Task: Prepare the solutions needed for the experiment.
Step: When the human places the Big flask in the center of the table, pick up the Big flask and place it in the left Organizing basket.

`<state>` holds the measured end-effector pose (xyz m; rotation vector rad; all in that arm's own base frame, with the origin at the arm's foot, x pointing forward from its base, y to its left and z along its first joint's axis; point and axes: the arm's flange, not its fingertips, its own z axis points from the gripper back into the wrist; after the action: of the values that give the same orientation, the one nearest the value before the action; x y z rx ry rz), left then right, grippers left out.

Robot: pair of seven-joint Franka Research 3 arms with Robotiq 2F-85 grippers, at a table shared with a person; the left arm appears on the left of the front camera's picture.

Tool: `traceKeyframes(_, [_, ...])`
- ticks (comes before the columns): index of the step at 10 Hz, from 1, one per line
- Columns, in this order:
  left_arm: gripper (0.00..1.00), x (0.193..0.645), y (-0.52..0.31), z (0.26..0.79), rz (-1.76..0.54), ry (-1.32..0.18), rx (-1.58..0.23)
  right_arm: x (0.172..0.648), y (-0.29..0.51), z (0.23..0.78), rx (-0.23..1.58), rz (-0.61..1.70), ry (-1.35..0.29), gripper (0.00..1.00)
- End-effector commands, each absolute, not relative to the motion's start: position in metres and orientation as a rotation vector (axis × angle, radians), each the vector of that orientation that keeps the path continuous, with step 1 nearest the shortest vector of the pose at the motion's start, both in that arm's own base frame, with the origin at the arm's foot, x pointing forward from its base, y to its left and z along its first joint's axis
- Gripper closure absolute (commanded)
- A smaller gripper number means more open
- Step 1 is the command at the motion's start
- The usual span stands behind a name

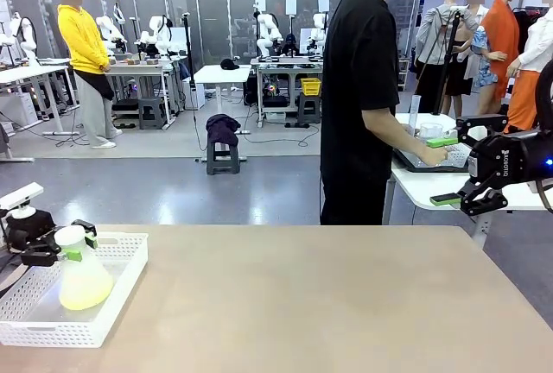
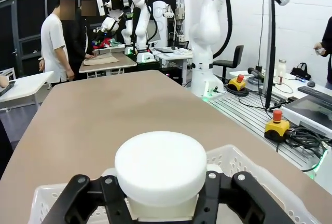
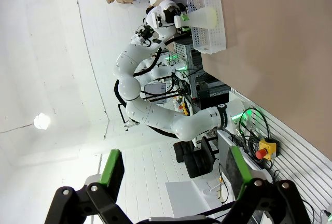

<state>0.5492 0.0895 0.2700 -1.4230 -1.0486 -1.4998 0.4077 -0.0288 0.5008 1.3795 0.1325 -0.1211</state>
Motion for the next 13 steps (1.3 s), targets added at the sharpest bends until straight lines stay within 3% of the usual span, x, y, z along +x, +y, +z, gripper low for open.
traceKeyframes(1, [0.38,0.553,0.097,0.270,-1.539,-1.030,-1.454,0.407,-0.028,0.502,1.377,-0.121,0.122,0.00])
traceKeyframes(5, [0.00,0.551,0.095,0.270,-1.516,-1.025,-1.425,0.407,-0.028,0.502,1.377,-0.121,0.122,0.00])
traceKeyframes(13, [0.00,0.551,0.095,0.270,-1.516,-1.025,-1.425,0.407,-0.028,0.502,1.377,-0.121,0.122,0.00])
